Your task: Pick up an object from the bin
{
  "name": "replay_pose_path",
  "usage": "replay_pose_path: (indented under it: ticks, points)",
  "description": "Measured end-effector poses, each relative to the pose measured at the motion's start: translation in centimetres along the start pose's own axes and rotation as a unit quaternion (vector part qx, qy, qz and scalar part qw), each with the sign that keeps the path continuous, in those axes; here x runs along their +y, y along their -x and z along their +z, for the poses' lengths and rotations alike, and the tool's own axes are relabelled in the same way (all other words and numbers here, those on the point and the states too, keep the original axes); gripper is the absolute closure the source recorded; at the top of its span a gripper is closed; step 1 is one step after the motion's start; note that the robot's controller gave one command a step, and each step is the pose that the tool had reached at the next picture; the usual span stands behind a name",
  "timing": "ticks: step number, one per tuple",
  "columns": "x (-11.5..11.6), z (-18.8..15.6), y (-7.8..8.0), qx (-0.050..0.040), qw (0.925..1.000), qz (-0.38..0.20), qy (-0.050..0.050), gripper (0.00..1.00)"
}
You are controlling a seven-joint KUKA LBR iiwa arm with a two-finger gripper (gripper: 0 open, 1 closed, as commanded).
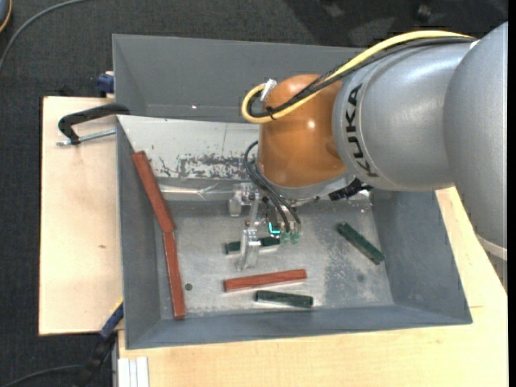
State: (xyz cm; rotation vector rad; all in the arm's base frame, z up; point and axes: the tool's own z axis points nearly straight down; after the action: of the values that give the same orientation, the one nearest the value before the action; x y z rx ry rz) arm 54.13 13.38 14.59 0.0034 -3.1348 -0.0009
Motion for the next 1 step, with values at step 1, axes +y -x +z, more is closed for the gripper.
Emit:
replay_pose_path:
  ticks: [1]
  points:
    - [-1.72, 7.65, -0.32, -0.0018, 0.9791, -0.203, 0.0, 0.0]
